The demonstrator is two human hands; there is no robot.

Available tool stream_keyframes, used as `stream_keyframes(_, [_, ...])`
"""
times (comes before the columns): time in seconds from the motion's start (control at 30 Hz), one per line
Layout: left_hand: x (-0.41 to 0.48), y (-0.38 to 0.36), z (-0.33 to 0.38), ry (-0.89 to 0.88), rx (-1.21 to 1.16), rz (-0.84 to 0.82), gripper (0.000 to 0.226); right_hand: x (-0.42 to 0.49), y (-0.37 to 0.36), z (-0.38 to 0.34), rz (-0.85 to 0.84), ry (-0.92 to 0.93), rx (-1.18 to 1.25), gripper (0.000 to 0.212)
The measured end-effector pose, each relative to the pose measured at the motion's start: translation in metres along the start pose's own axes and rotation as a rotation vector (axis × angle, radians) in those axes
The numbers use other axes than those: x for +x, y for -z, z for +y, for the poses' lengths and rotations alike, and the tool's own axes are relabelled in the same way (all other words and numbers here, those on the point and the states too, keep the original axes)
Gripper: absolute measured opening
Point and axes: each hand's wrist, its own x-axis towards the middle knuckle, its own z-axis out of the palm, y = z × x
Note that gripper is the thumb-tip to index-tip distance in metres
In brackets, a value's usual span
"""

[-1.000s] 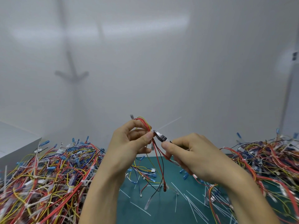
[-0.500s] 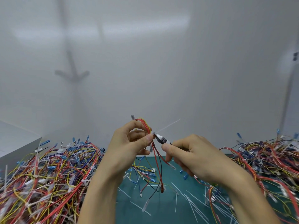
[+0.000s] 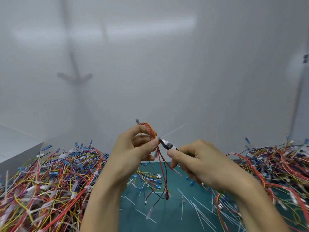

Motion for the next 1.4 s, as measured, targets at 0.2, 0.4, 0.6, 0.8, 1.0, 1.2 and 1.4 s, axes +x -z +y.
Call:
stream_keyframes(0.2, [0.000, 0.000, 0.000, -0.014, 0.000, 0.018, 0.013, 0.003, -0.004, 0.005, 0.016, -0.003, 0.119, 0.045])
stream_keyframes(0.4, [0.000, 0.003, 0.003, -0.023, -0.005, 0.038, 0.013, 0.006, -0.007, 0.009, -0.041, -0.003, 0.197, 0.066])
stream_keyframes(0.6, [0.001, 0.006, 0.002, 0.015, 0.020, 0.069, 0.011, 0.003, 0.002, 0.014, 0.020, -0.060, 0.147, 0.047])
stream_keyframes(0.8, [0.000, -0.002, 0.003, 0.021, 0.160, -0.117, 0.010, 0.008, -0.005, 0.000, 0.296, -0.053, 0.474, 0.029])
stream_keyframes(1.0, [-0.002, -0.017, 0.000, 0.005, 0.287, -0.406, 0.011, 0.016, -0.024, -0.006, 0.413, -0.043, 0.568, 0.037])
stream_keyframes(1.2, [-0.003, -0.012, -0.005, 0.070, 0.307, -0.506, 0.008, 0.016, -0.021, -0.001, 0.427, -0.150, 0.809, 0.009])
stream_keyframes(1.4, [0.008, 0.013, -0.029, 0.440, -0.029, 0.003, 0.047, 0.005, -0.006, -0.006, 0.370, 0.164, 0.710, 0.007])
